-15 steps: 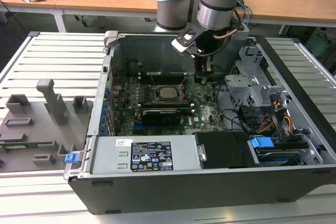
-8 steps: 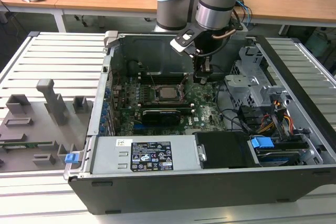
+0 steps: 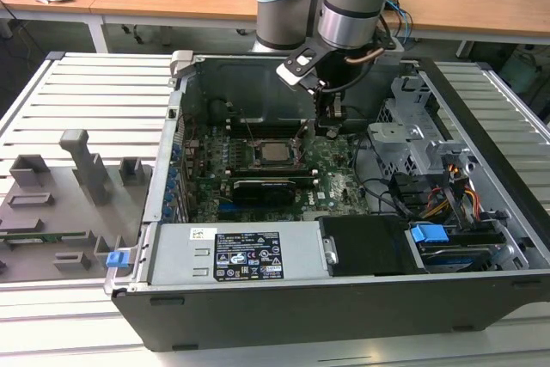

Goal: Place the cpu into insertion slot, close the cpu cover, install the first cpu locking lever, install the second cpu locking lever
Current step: 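Close the cpu cover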

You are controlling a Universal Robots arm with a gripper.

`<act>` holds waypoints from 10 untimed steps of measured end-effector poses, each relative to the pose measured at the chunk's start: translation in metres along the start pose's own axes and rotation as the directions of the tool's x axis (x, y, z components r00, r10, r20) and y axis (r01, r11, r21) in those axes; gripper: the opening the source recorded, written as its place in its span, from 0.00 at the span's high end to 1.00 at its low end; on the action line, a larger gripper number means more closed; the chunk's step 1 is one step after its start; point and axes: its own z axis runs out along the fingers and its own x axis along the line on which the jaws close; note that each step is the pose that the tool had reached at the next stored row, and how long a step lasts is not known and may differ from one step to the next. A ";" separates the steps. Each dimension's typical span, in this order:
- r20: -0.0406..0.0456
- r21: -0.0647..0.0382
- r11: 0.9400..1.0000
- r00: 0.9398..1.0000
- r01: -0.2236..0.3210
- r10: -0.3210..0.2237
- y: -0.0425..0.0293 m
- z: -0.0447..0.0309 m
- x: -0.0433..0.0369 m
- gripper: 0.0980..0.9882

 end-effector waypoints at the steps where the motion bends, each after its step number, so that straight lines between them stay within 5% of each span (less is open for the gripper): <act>1: 0.000 0.000 1.000 1.000 0.000 0.000 -0.0004 0.0000 0.0000 0.99; 10: 0.000 0.000 1.000 1.000 0.000 0.000 -0.0045 0.0001 0.0000 0.99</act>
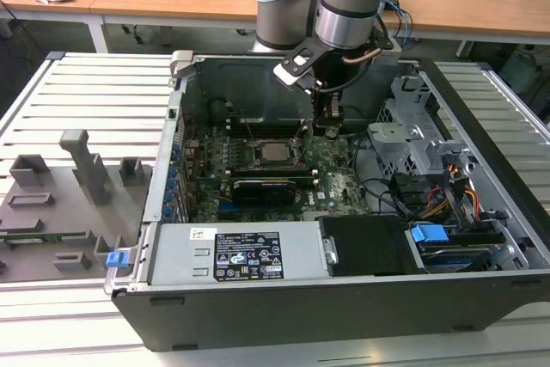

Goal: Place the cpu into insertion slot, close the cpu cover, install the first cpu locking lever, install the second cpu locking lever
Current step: 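Close the cpu cover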

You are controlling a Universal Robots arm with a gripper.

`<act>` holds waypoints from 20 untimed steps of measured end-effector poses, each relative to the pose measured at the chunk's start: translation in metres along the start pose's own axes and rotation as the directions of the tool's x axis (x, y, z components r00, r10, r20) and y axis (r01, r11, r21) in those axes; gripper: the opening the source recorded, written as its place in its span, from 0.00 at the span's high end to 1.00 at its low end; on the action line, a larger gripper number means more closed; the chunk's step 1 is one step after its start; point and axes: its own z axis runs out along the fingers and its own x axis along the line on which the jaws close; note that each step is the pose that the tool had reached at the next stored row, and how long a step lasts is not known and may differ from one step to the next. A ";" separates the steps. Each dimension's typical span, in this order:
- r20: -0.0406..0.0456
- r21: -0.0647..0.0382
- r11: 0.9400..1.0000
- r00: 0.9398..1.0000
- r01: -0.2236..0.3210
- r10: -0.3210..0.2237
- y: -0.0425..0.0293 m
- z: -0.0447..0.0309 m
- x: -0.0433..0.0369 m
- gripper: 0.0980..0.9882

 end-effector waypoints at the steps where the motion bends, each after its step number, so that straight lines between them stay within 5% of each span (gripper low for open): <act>1: 0.000 0.000 1.000 1.000 0.000 0.000 -0.0008 0.0000 0.0000 0.99; 20: 0.000 0.000 1.000 1.000 0.000 0.000 -0.0099 0.0002 0.0001 0.99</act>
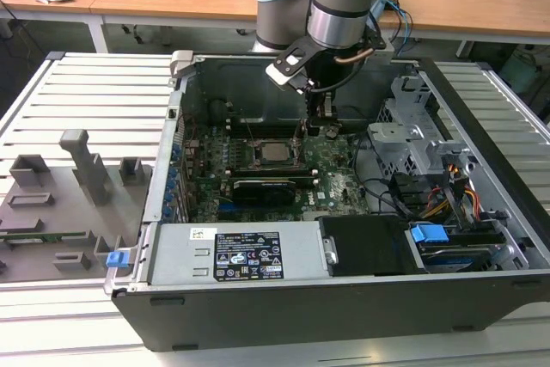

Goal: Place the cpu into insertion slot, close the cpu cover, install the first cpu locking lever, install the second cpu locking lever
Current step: 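Close the cpu cover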

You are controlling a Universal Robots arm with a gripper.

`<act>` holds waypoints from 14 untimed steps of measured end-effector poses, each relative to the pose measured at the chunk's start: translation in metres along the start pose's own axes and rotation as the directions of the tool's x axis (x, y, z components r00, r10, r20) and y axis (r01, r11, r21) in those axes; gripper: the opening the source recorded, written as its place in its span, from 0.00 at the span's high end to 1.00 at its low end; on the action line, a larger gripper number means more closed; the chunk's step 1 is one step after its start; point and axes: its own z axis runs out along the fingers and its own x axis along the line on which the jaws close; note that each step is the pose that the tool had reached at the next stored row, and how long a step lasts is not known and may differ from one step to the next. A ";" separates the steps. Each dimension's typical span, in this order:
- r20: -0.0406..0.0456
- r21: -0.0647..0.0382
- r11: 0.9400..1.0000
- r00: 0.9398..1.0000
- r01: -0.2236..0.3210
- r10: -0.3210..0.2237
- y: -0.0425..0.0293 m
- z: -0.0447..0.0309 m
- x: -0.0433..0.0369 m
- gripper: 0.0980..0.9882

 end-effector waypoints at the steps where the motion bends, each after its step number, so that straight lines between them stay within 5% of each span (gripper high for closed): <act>1: 0.000 0.000 1.000 1.000 0.000 0.000 -0.0005 0.0000 0.0000 0.99; 14: 0.000 0.000 1.000 1.000 0.000 0.000 -0.0140 0.0003 0.0001 0.99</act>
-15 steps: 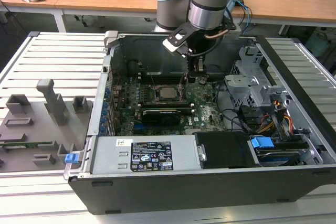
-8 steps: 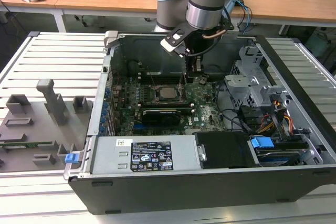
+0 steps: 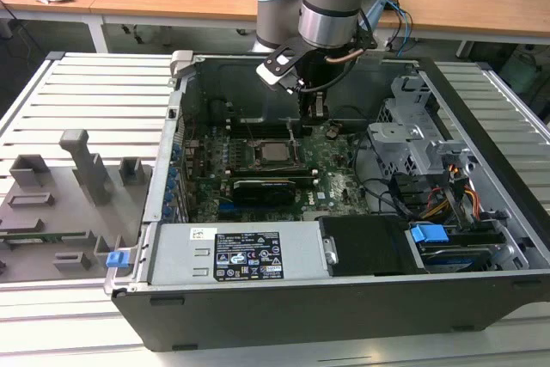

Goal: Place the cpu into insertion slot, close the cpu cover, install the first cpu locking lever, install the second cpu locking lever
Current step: 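Close the cpu cover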

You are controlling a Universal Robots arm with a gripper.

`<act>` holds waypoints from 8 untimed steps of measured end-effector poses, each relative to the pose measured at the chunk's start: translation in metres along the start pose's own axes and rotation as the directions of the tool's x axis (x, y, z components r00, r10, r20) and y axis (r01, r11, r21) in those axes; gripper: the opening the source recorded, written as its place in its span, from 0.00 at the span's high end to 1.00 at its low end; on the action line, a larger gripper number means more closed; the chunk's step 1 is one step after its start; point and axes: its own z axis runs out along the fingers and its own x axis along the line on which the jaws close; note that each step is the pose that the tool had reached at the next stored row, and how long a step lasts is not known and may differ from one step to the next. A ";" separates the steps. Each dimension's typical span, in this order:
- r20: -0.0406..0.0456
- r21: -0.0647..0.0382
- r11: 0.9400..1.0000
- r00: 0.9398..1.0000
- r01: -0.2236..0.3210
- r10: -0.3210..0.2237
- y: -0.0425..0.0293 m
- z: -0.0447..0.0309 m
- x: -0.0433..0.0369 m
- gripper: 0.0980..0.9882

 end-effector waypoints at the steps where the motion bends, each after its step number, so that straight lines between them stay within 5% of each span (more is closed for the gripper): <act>1: 0.000 0.000 1.000 1.000 0.000 0.000 -0.0013 0.0000 0.0000 0.99; 8: 0.000 -0.002 1.000 1.000 0.000 0.000 -0.0190 0.0033 0.0001 0.99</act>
